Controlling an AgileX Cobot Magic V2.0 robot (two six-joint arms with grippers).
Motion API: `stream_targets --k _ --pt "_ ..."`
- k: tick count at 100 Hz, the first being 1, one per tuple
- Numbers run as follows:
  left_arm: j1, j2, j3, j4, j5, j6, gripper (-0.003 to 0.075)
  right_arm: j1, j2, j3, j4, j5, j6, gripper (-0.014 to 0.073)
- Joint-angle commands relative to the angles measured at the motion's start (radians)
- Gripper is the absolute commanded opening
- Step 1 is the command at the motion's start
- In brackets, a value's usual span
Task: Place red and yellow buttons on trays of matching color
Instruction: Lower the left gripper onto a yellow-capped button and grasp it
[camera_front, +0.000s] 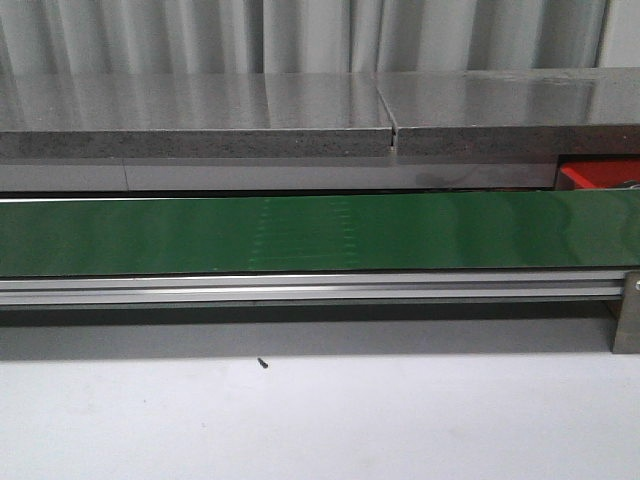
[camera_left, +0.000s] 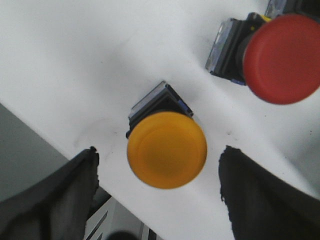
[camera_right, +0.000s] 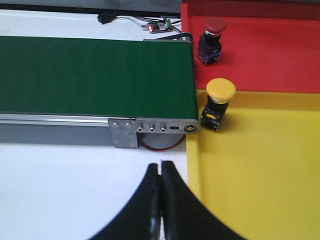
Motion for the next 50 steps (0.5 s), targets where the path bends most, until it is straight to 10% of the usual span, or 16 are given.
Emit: stream_targets --k 1,19,50 --pt "0.002 -0.028 -0.028 -0.021 -0.037 -0.002 0.0494 -0.001 0.003 -0.025 -0.005 -0.070 0.000 -0.0115" --pt "0.002 -0.008 -0.028 -0.023 -0.081 -0.002 0.0479 -0.001 0.003 -0.025 -0.005 -0.070 0.000 -0.0115" --pt "0.002 -0.007 -0.028 -0.056 -0.085 -0.002 0.0209 -0.001 0.003 -0.025 -0.005 -0.070 0.000 -0.0115"
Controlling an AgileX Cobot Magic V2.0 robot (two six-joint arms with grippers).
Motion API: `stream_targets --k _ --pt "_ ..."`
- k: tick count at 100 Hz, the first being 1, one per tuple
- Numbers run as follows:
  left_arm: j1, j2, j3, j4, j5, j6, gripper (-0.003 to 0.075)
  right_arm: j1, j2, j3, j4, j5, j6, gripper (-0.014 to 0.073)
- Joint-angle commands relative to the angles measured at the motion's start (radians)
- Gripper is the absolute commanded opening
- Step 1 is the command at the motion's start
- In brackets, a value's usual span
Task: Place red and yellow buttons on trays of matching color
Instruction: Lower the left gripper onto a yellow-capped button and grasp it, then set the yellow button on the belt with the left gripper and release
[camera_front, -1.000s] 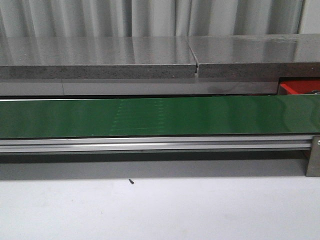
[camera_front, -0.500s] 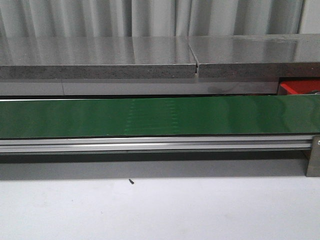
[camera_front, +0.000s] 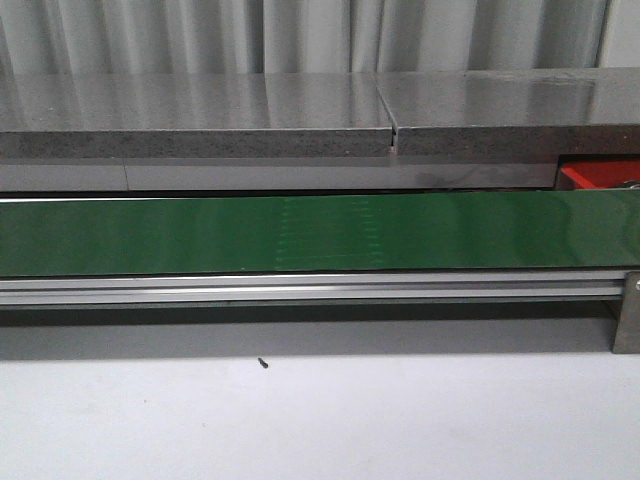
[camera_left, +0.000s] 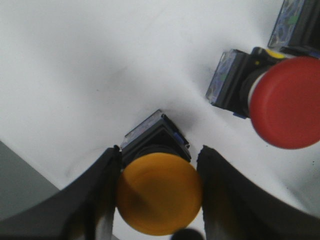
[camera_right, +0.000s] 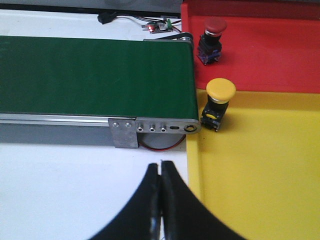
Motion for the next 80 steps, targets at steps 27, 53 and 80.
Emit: stream_targets --k 27,53,80 --pt "0.002 -0.146 -0.028 -0.030 0.002 0.024 0.0210 -0.001 0.003 -0.025 -0.005 -0.070 -0.002 -0.0115" --pt "-0.082 -0.274 -0.028 -0.028 0.029 0.024 0.0210 -0.001 0.003 -0.025 -0.005 -0.070 -0.002 -0.0115" --pt "-0.283 -0.280 -0.121 0.008 0.060 0.024 0.0210 -0.001 0.003 -0.025 -0.005 -0.070 -0.002 -0.0115"
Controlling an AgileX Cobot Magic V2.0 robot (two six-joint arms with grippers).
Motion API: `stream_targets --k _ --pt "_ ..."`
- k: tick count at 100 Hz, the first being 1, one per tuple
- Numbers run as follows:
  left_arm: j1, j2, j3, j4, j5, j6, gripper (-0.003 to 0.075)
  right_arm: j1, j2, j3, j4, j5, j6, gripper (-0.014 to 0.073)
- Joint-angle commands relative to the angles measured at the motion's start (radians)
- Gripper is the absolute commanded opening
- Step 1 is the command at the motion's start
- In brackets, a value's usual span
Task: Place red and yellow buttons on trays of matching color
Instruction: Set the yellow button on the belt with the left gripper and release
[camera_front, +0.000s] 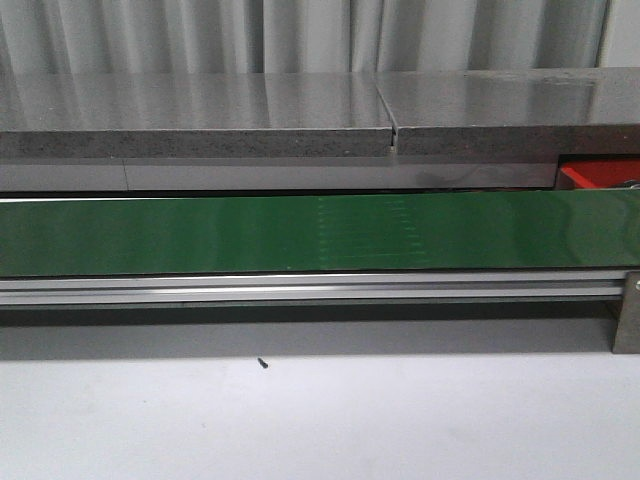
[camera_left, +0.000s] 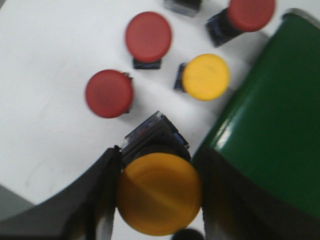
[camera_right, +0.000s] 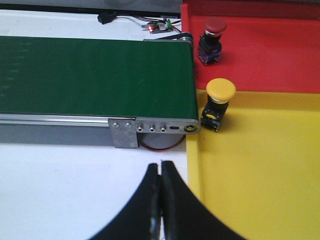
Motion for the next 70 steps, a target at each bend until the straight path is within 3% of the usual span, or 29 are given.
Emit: stream_targets --k 1,32,57,63,70 --pt "-0.057 -0.046 -0.068 -0.004 -0.014 -0.001 0.0210 -0.001 0.003 -0.025 -0.005 -0.070 -0.002 -0.0115" --pt "-0.233 0.049 -0.194 -0.004 0.068 -0.001 0.0210 -0.001 0.003 -0.025 -0.005 -0.070 -0.002 -0.0115" --pt "-0.268 0.132 -0.204 -0.017 0.104 -0.001 0.0214 -0.001 0.003 -0.025 -0.005 -0.070 -0.002 -0.0115" --pt "-0.268 0.142 -0.204 -0.019 0.107 0.003 0.0246 -0.001 0.003 -0.025 -0.005 -0.070 -0.002 -0.0115" --pt "-0.268 0.145 -0.204 -0.032 0.108 0.022 0.0337 -0.001 0.003 -0.025 -0.005 -0.070 -0.002 -0.0115"
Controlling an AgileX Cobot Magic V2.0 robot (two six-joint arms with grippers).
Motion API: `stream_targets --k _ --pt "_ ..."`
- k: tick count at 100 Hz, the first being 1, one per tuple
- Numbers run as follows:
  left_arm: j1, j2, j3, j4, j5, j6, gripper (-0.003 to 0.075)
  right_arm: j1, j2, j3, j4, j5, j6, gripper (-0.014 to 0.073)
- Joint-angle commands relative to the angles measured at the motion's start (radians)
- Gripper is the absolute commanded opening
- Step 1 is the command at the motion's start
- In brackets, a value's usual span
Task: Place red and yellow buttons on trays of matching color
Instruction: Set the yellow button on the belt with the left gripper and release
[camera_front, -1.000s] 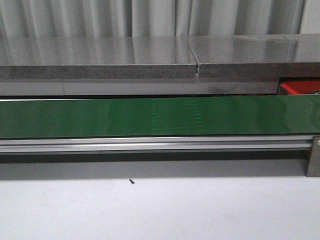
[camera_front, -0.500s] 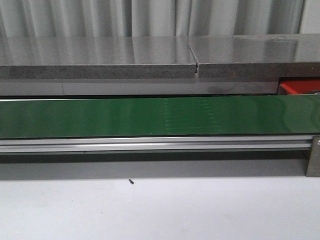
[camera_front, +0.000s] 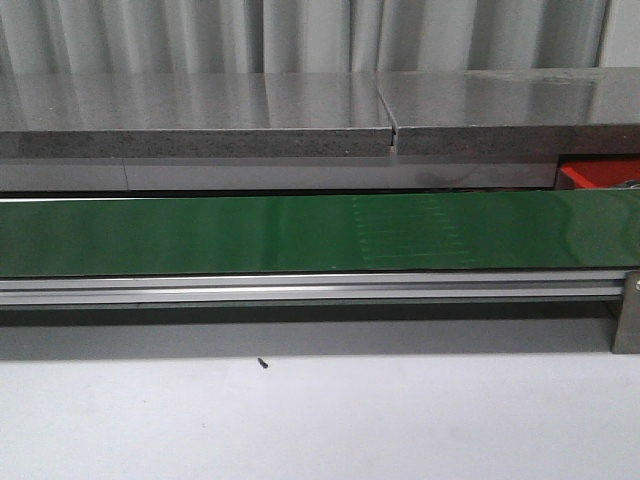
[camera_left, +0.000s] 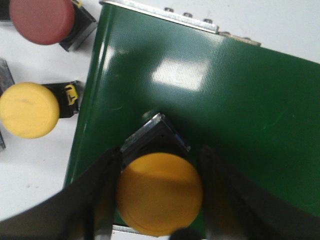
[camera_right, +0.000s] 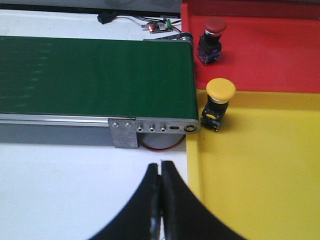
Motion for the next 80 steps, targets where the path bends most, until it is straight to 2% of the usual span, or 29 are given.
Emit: stream_targets --k 1,11,18,51,80 --pt "-0.007 -0.041 -0.030 -0.024 -0.007 0.021 0.0349 -0.001 0.003 -0.025 -0.005 -0.070 -0.002 -0.0115" --pt "-0.007 -0.041 -0.043 -0.058 -0.011 0.030 0.0520 -0.001 0.003 -0.025 -0.005 -0.070 -0.002 -0.0115" --pt "-0.007 -0.043 -0.063 -0.080 -0.013 0.030 0.0578 -0.001 0.003 -0.025 -0.005 -0.070 -0.002 -0.0115" --pt "0.003 -0.088 -0.153 -0.107 -0.014 0.030 0.0566 -0.001 0.003 -0.025 -0.005 -0.070 -0.002 -0.0115" --pt "0.147 -0.089 -0.151 -0.109 0.040 0.030 0.0566 -0.001 0.003 -0.025 -0.005 -0.071 -0.002 -0.0115"
